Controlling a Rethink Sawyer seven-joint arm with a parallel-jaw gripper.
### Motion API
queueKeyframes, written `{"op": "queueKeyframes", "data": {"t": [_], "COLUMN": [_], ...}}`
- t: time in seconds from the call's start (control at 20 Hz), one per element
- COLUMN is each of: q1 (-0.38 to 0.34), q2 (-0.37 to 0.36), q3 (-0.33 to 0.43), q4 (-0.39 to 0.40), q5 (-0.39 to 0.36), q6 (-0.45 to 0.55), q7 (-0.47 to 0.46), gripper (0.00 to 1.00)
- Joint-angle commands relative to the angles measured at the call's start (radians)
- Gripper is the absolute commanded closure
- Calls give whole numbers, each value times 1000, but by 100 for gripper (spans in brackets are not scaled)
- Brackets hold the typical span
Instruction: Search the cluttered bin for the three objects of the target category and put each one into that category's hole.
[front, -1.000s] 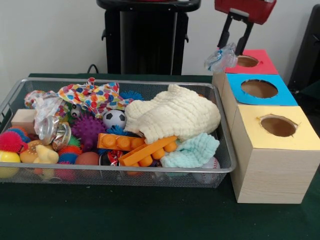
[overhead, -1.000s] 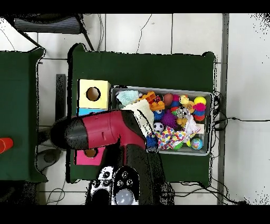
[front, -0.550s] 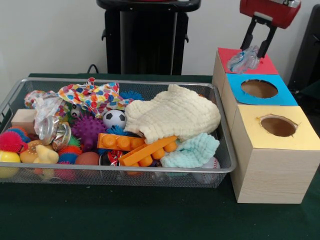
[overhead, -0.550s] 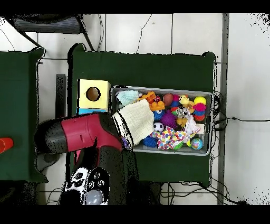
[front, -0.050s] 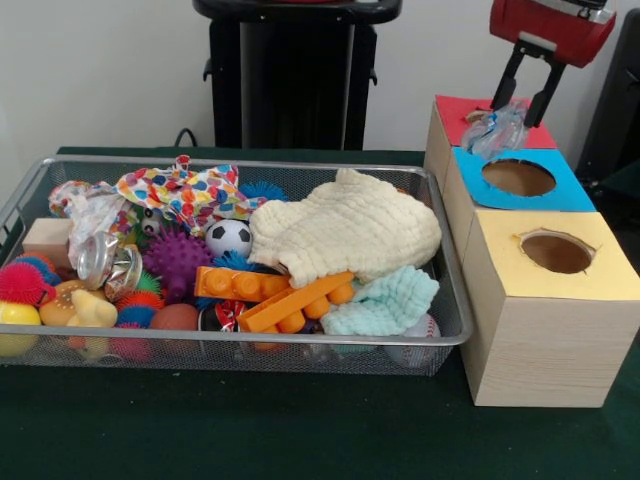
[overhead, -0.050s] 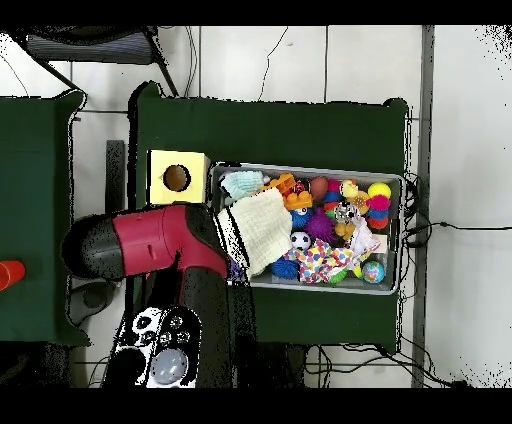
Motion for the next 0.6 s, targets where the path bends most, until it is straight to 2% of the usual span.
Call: {"op": "queueKeyframes", "data": {"t": [0.05, 0.15, 0.4, 0.6], "q1": [-11, -11, 9, 36], "q2": [82, 96, 95, 106], "q3": [-13, -14, -30, -49], "q4": [-80, -87, -31, -18], "q5": [51, 55, 83, 106], "q6": [-45, -50, -93, -109], "q7": [229, 223, 246, 267], "gripper": [100, 100, 100, 100]}}
